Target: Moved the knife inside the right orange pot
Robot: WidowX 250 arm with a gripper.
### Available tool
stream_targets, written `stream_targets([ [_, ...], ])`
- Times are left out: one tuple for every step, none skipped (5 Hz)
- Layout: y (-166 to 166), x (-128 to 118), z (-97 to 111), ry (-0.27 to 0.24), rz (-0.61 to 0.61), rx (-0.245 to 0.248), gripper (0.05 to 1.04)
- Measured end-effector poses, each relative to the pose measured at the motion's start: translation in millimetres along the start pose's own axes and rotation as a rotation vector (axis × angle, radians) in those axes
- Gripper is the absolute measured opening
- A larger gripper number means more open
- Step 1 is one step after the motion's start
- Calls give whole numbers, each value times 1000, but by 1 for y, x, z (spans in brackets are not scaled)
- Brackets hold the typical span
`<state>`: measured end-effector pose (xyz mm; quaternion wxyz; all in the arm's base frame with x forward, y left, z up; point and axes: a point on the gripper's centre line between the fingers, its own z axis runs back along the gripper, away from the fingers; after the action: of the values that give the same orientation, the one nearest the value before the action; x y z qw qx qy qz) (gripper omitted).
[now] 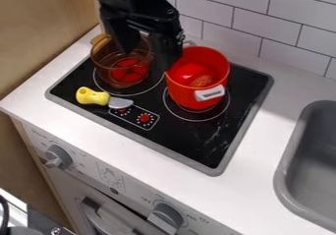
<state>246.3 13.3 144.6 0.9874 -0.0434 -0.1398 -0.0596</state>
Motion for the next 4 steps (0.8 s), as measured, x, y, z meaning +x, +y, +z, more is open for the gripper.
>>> stream_targets([
  [0,-4,-5,22,-9,-8,1000],
  [26,1,-15,78,-237,-33,1000],
  [53,18,-30,65,-434,-118,1000],
  [65,27,-45,27,-536,-173,1000],
])
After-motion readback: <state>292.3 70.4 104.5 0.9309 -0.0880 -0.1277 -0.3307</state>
